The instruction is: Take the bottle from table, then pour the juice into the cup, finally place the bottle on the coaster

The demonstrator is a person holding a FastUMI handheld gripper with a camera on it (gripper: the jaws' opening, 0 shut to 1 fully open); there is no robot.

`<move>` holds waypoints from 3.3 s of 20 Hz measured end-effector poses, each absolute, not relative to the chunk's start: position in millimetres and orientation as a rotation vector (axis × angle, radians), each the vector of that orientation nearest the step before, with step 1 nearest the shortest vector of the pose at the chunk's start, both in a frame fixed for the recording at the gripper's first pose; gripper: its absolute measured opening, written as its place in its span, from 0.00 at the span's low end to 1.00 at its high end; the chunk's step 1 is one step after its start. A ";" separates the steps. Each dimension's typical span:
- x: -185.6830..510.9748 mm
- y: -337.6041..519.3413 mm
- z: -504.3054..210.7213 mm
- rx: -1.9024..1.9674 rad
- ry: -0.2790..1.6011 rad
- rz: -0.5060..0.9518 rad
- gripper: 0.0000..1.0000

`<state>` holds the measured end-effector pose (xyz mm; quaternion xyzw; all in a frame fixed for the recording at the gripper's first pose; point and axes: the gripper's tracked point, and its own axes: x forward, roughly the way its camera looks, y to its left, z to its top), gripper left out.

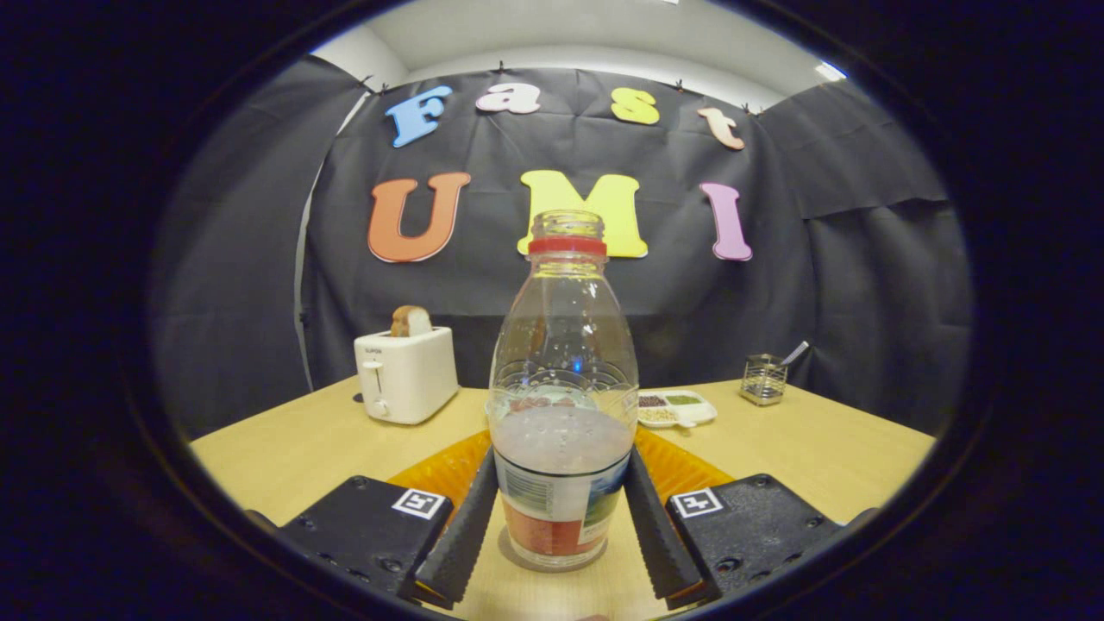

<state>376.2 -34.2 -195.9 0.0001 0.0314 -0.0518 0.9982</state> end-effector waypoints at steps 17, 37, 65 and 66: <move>399.2 -18.3 -229.2 -0.011 0.067 -0.055 0.96; 300.0 -27.8 -88.3 -0.030 0.016 -0.016 1.00; 51.8 -97.1 52.0 -0.016 -0.066 -0.018 0.99; 48.1 -93.2 53.7 -0.016 -0.069 -0.014 0.99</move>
